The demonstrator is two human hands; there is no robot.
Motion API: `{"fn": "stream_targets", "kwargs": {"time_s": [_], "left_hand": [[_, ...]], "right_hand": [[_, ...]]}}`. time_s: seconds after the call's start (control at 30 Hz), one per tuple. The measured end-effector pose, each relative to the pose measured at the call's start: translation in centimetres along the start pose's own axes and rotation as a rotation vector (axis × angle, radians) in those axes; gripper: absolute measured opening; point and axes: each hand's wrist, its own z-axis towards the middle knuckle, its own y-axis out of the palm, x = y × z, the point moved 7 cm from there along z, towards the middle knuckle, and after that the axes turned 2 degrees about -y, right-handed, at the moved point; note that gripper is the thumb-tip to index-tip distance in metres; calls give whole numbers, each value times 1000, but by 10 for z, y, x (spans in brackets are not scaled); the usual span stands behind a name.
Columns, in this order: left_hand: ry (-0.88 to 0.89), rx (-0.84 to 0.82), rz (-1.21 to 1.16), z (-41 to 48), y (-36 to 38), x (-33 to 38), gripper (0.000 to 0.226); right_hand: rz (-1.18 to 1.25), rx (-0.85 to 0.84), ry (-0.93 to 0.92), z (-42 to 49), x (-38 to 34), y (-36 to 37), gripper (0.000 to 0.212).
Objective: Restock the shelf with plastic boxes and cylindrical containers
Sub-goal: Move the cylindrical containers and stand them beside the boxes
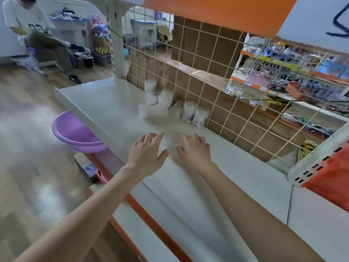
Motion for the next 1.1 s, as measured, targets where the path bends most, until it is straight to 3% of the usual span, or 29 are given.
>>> {"fn": "stream_targets", "kwargs": {"time_s": [0.13, 0.37, 0.67, 0.8, 0.97, 1.1], "left_hand": [[61, -46, -5, 27, 9, -2, 57], [184, -65, 6, 72, 7, -15, 54], [309, -117, -3, 106, 7, -40, 51], [354, -132, -24, 116, 5, -50, 53], [405, -173, -39, 123, 11, -55, 55], [453, -202, -59, 127, 17, -50, 56]], "right_hand": [[4, 24, 103, 20, 17, -3, 43], [49, 233, 280, 68, 31, -32, 46], [-45, 207, 491, 115, 44, -25, 59], [65, 195, 505, 125, 53, -17, 56], [169, 394, 468, 115, 49, -23, 45], [176, 418, 495, 104, 45, -24, 46]]}}
